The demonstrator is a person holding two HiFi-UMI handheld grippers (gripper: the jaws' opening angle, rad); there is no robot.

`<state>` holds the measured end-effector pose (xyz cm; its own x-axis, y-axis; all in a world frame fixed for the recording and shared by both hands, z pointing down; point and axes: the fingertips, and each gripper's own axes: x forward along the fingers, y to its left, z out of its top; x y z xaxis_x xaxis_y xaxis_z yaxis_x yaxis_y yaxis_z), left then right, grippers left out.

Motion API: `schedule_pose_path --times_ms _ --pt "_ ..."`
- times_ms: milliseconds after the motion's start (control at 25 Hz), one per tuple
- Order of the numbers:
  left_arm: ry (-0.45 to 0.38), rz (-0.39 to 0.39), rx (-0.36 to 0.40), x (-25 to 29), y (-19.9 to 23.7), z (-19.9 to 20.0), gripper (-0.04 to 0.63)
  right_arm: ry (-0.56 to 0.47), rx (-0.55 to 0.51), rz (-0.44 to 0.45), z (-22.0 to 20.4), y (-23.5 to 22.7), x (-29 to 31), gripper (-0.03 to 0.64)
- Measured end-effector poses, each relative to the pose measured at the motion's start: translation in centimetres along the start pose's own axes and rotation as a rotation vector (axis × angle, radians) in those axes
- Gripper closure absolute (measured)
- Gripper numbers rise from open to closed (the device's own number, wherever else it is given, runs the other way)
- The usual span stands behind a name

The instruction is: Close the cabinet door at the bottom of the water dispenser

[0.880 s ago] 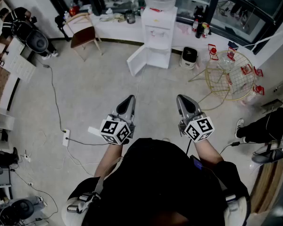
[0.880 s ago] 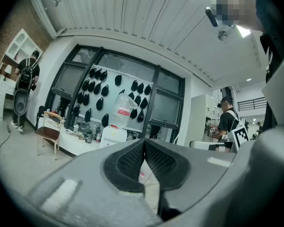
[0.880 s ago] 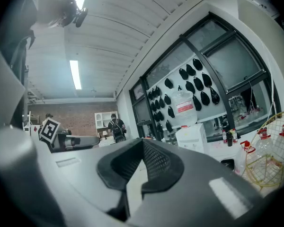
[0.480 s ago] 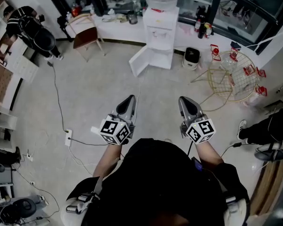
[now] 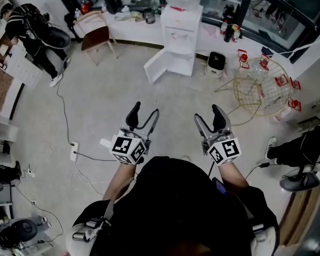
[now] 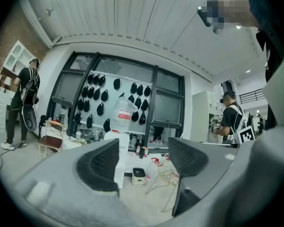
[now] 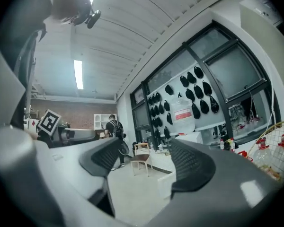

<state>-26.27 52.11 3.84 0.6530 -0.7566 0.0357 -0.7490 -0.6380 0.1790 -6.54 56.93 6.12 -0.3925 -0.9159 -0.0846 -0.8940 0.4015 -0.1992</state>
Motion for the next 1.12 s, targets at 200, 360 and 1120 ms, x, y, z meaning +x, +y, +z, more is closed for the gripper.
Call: schedule_pose_path --times_ms 200,360,1120 --pt "-0.013 0.076 -0.008 0.5 0.0 -0.4 0.124 -0.025 -0.011 -0.047 0.8 -2.7 -0.9 0.175" --pt "-0.007 0.084 -0.015 1.6 -1.6 -1.1 0.114 -0.013 0.008 -0.017 0.8 -4.1 -1.8 0.173" --pt "0.007 0.07 -0.03 8.6 0.6 -2.9 0.114 0.059 0.03 -0.018 -1.3 -9.4 3.4 0.175"
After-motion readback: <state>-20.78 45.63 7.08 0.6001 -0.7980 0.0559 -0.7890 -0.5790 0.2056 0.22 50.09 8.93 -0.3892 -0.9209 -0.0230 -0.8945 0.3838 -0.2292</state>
